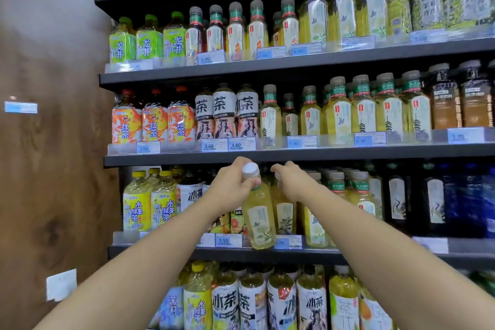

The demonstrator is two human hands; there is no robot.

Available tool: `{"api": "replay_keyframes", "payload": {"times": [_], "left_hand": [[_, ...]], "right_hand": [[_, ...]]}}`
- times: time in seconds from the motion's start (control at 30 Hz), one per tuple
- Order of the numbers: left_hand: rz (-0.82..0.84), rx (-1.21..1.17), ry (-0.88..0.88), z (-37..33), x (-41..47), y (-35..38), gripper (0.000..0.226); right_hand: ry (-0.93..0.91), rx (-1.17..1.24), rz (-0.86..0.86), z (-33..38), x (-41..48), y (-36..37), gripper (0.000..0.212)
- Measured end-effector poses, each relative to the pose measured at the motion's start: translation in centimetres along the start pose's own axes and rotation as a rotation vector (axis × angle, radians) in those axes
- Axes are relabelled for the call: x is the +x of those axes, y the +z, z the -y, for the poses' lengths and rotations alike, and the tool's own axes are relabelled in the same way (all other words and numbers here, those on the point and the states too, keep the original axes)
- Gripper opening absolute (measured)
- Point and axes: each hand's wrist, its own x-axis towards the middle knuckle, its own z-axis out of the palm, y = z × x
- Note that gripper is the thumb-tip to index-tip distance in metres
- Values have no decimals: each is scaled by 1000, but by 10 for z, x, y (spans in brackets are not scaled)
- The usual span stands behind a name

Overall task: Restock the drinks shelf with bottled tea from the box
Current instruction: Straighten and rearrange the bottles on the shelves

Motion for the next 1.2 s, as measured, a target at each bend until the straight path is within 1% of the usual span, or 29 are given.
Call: {"api": "replay_keyframes", "payload": {"times": [0.07, 0.13, 0.23, 0.3, 0.43, 0.63, 0.67, 0.73, 0.8, 0.87, 0.97, 1.0, 1.07, 1.2], "left_hand": [[-9, -14, 11, 2, 2, 2, 39], [-23, -36, 31, 5, 5, 5, 38], [-21, -49, 52, 9, 8, 8, 36], [-20, -52, 59, 13, 11, 9, 36], [-30, -44, 70, 16, 17, 7, 35], [-17, -53, 73, 15, 16, 7, 35], [-12, -53, 72, 15, 16, 7, 35], [-9, -53, 69, 14, 14, 7, 35], [-14, -52, 69, 14, 14, 7, 34], [-24, -60, 70, 14, 14, 7, 32], [-18, -72, 69, 14, 16, 7, 32], [-14, -74, 69, 15, 17, 8, 32], [-16, -65, 75, 16, 19, 8, 33], [-27, -52, 83, 19, 22, 5, 31]], "right_hand": [[17, -13, 16, 5, 6, 8, 62], [23, -16, 8, 7, 10, 20, 63], [34, 44, -57, -1, 13, 38, 68], [8, 59, -96, -7, 15, 43, 69], [-73, 46, -140, -14, 12, 40, 55], [-46, 151, -183, -25, 11, 21, 35], [-39, 172, -202, -25, 10, 20, 31], [4, 210, -296, -22, 9, 24, 23], [81, 253, -372, -15, 8, 32, 21], [154, 359, -357, -7, 9, 48, 29], [314, 526, -293, 0, 15, 74, 64], [361, 560, -275, 0, 16, 82, 71], [414, 606, -239, -1, 18, 97, 78], [427, 589, -179, -7, 11, 117, 87]]}}
